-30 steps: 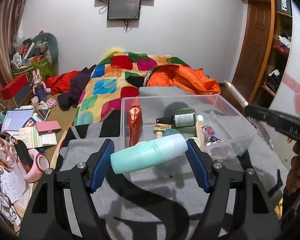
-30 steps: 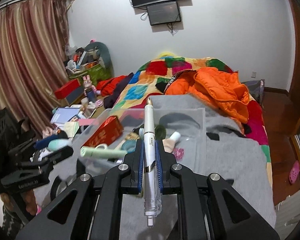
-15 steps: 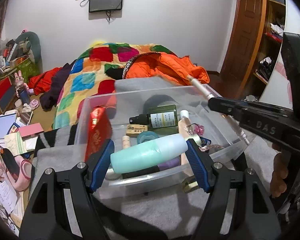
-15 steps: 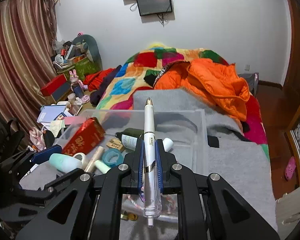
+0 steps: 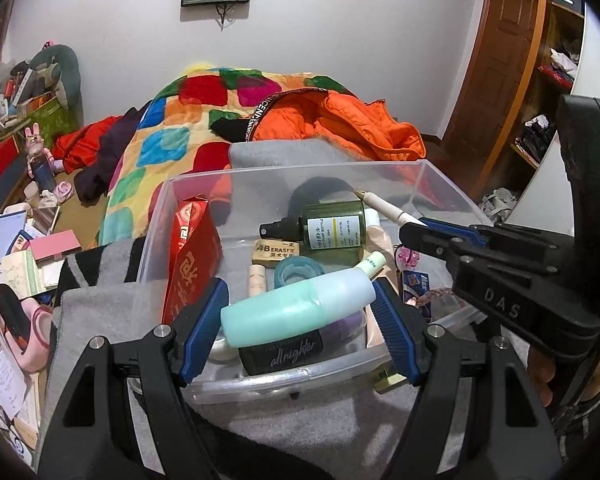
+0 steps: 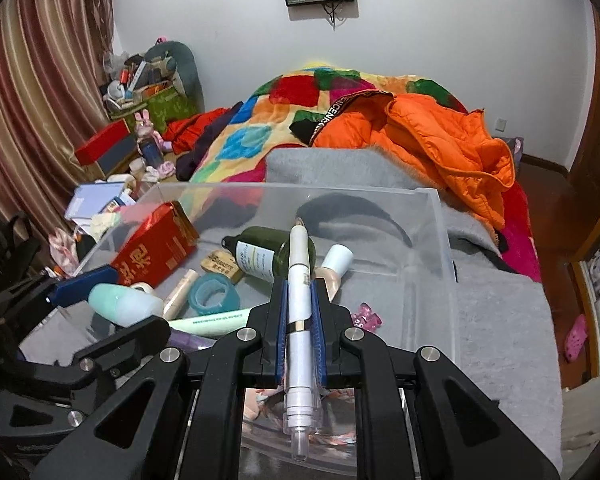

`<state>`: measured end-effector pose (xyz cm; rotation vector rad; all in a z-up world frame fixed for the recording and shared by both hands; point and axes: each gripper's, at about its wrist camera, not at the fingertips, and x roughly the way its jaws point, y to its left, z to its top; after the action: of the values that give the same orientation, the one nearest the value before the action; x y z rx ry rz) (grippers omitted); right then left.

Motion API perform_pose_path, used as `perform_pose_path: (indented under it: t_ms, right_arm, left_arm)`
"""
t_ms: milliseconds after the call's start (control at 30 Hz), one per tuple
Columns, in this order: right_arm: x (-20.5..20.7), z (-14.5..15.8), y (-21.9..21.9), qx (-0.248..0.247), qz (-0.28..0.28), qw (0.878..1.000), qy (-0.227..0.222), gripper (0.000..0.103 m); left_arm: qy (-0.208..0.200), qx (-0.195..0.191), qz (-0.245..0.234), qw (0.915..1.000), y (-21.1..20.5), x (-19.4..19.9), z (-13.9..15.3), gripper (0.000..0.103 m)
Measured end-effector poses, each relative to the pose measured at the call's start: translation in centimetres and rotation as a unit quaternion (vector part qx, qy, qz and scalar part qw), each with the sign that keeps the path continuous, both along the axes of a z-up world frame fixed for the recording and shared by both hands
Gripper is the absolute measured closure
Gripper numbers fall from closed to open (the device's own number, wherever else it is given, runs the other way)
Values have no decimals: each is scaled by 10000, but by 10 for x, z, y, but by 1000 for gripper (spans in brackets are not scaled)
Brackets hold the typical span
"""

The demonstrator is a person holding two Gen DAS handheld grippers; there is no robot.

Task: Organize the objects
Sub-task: 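Carry the pen and teal bottle over the box and open both grippers, then grasp the beige dotted block beside the box with the left gripper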

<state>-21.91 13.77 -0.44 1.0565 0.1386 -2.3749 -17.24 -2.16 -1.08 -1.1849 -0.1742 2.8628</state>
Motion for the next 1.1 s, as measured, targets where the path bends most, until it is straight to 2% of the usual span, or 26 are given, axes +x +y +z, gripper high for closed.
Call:
perform_pose_path:
  t_ms: [167,333,533,800,967,1100]
  right_arm:
    - [4,0,1,146,-4,9999,32,92]
    - [10,6,8,64,11,10000,48,82]
    - [35,23,25,-10,-97,9991,404,67]
    - [75,33,44,-61,-84,9977,668,64]
    - [89,24,57,-99,-157,9984,538,64]
    - [93,15,63,-33,-197,9988,454,64]
  left_arm:
    - [-7,-26,14,10000,0,3,3,26]
    - [63,-56,22,10000,1,13,10,23]
    - [291,-159,67,9994,4,34,20,15]
    - [244,42,134,9996,4,61,11,13]
    - [16,164,40,9999,16,61,-7,13]
    - [-201,98,-86,9997,35,50,-19,14]
